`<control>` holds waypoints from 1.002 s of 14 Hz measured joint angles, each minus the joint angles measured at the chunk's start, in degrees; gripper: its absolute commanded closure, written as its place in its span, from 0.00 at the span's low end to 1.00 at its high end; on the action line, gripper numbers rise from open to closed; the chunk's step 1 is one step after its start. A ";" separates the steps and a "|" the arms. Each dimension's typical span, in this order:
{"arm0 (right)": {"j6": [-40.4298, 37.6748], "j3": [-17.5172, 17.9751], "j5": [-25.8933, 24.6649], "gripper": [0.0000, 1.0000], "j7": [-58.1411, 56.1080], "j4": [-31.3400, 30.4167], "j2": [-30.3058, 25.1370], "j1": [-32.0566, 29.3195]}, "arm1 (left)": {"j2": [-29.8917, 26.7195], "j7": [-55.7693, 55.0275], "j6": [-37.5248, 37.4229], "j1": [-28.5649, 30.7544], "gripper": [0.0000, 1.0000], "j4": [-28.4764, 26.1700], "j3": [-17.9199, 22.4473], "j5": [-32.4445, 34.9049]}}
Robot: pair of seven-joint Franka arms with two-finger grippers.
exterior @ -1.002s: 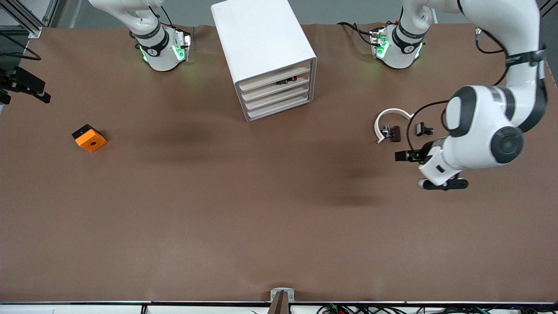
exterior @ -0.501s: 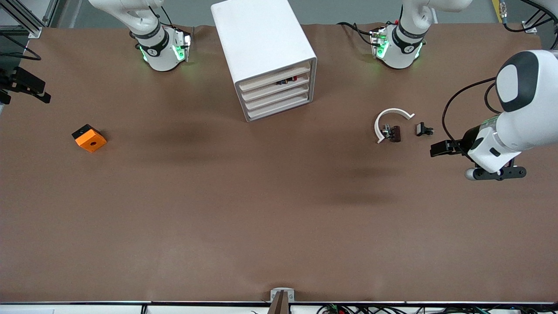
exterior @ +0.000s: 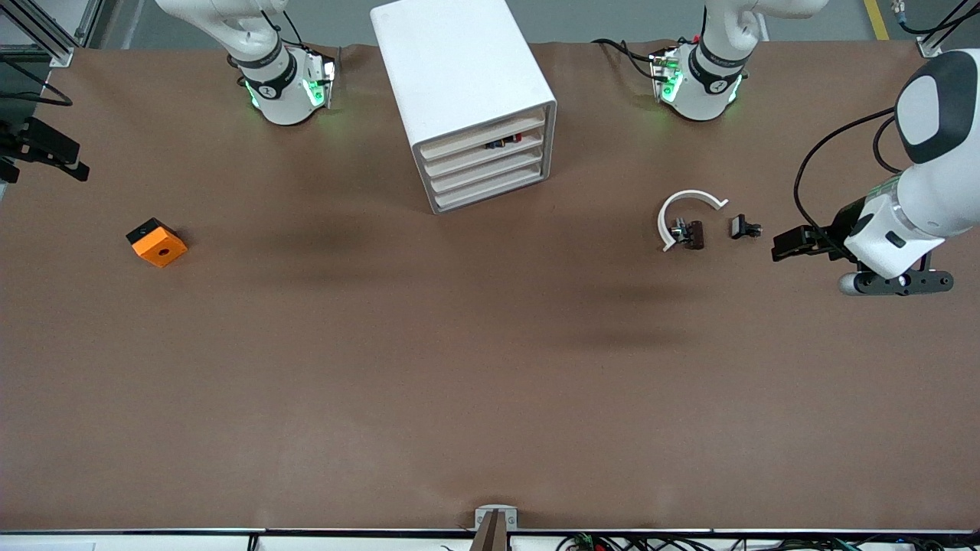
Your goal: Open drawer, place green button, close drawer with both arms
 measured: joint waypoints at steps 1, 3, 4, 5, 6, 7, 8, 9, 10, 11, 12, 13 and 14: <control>0.00 0.00 0.00 0.00 0.00 0.00 0.00 0.00 | 0.00 0.00 0.29 5.51 0.00 -0.01 -5.72 0.39; 0.00 0.00 0.00 0.00 0.00 0.00 0.00 0.00 | 0.00 0.00 0.54 11.12 0.00 -0.04 -11.50 0.55; 0.00 0.01 0.00 0.00 0.00 0.00 0.00 0.01 | 0.00 0.00 0.55 11.66 0.00 -0.06 -12.21 0.56; 0.00 0.04 0.00 0.00 0.00 0.00 0.00 0.02 | 0.00 -0.08 0.56 11.64 0.00 -0.08 -12.47 0.66; 0.00 0.10 0.00 0.00 0.00 0.00 0.00 0.03 | -0.04 -0.39 0.56 11.61 0.00 -0.11 -12.87 1.15; 0.00 0.18 0.00 0.00 0.00 0.00 0.00 0.05 | -0.20 -1.01 0.57 11.60 0.00 -0.25 -13.55 2.00; 0.00 0.24 0.00 0.00 0.00 0.00 0.00 0.06 | -0.55 -1.77 0.60 11.51 0.00 -0.56 -14.19 2.52; 0.01 0.26 0.00 0.00 0.00 0.00 0.00 0.07 | -1.05 -2.35 0.64 11.38 0.00 -0.96 -14.58 2.79; 0.01 0.25 0.00 0.00 0.00 0.00 0.00 0.06 | -1.60 -2.62 0.65 11.31 0.00 -1.37 -14.83 2.88; 0.01 0.24 0.00 0.00 0.00 -0.01 0.00 0.06 | -2.30 -2.67 0.65 11.31 0.00 -1.98 -15.02 2.90; 0.01 0.20 0.00 0.00 0.00 -0.01 0.00 0.05 | -3.06 -2.67 0.65 11.31 0.00 -2.75 -15.22 2.90; 0.01 0.11 0.00 0.00 0.00 -0.01 0.00 0.02 | -3.92 -2.70 0.66 11.30 0.00 -3.51 -15.43 2.90; 0.01 0.01 0.00 0.00 0.00 -0.01 -0.01 0.01 | -4.97 -2.81 0.66 11.31 0.00 -4.35 -15.65 2.90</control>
